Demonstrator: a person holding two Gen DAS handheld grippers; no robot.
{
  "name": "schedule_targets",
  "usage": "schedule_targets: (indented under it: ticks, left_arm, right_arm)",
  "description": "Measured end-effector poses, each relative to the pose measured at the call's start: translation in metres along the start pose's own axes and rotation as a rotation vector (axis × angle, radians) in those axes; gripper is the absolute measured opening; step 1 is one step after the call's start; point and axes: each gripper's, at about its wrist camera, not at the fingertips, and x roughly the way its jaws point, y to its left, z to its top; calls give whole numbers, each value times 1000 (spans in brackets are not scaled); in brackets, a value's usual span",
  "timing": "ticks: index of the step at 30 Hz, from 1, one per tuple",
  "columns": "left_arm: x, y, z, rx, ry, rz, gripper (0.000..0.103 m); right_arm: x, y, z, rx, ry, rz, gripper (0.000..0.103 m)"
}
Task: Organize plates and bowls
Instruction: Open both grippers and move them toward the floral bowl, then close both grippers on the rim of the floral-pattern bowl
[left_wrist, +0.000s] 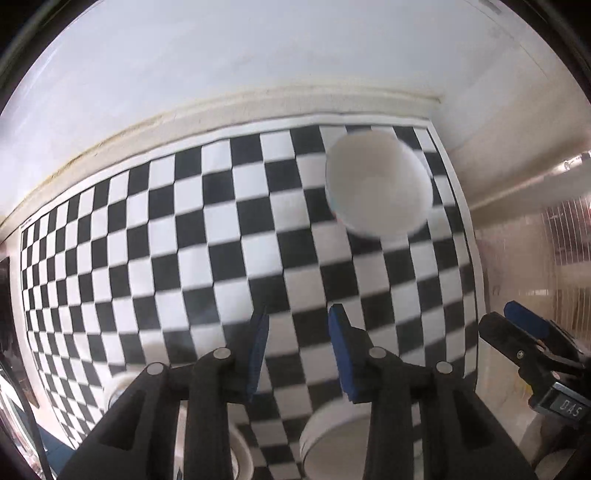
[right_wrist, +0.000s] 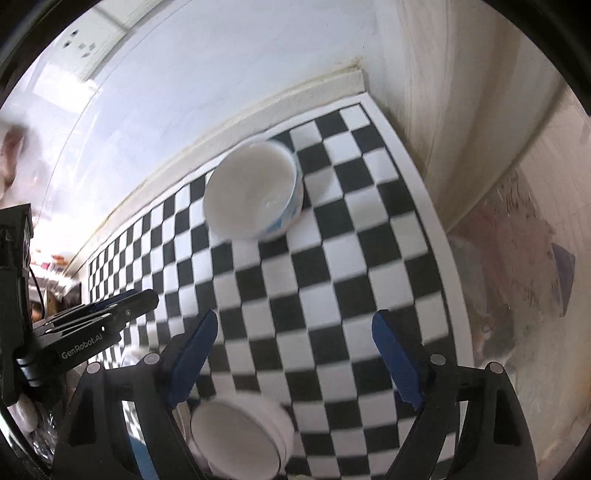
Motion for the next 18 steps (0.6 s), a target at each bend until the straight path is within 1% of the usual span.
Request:
schedule_targets:
  ticks: [4,8,10,13,14,16,18]
  left_arm:
    - [14,3,28,-36,11,-19,31]
    - [28,4,51,-50,19,-23,31]
    - [38,4,65,-53,34,-36,31]
    - [55,3,81,-58,87,-80,31]
    - [62,3,86,-66,105,-91,31]
    - [67,2,88,-69,123,-108,31]
    - [74,1,94,-69,134,-116,31]
  right_arm:
    - [14,-5,36,42,-3,2,88]
    - [31,-9,62,62,6,7,87]
    - [43,-9,76,72,22,12,86]
    - [60,-8,88,84,48,27,82]
    - [66,-8,93,90,58,30,78]
    - [76,-8,100,95,76,39,75]
    - [86,-9,104,101,94,43,69]
